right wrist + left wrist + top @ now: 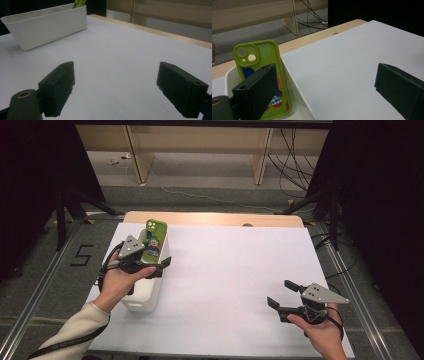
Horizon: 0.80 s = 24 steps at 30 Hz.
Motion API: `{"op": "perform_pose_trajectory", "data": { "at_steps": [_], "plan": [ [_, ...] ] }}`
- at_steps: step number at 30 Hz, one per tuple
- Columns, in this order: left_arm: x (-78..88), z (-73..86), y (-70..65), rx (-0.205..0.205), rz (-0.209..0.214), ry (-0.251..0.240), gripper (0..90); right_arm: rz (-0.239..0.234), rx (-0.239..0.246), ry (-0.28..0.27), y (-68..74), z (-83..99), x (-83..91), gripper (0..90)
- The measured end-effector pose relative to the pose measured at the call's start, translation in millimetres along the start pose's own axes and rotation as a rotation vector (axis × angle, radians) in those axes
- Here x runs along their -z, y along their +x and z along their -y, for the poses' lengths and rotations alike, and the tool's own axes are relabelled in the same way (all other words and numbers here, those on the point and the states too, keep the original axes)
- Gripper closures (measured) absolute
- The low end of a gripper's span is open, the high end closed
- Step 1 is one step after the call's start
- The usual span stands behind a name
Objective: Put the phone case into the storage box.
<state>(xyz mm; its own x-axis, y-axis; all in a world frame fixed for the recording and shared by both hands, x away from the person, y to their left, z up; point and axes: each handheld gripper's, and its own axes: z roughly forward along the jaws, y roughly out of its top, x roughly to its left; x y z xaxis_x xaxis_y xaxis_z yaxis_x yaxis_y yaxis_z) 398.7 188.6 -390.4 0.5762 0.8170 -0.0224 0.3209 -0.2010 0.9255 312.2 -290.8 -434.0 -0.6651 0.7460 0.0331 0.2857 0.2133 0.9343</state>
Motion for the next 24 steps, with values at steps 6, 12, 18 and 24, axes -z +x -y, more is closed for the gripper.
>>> {"op": "perform_pose_trajectory", "data": {
  "at_steps": [6, 12, 18, 24],
  "plan": [
    [4.6, 2.9, -1.5, 0.001, 0.004, -0.007, 4.7, 0.0, 0.0, 0.0, 0.0, 0.0, 0.1, 16.0],
    [8.7, 6.4, -4.7, 0.0, 0.015, -0.013, 5.0, 0.002, 0.001, -0.001, -0.2, 0.1, -0.2, 16.1],
    [13.1, 9.3, -9.7, -0.004, 0.025, -0.017, 5.0, 0.001, 0.0, 0.0, -0.1, 0.0, 0.0, 16.0],
    [17.0, 12.4, -14.2, -0.014, 0.036, -0.019, 4.9, 0.001, -0.001, 0.0, 0.0, -0.1, 0.2, 16.0]
  ]
}}
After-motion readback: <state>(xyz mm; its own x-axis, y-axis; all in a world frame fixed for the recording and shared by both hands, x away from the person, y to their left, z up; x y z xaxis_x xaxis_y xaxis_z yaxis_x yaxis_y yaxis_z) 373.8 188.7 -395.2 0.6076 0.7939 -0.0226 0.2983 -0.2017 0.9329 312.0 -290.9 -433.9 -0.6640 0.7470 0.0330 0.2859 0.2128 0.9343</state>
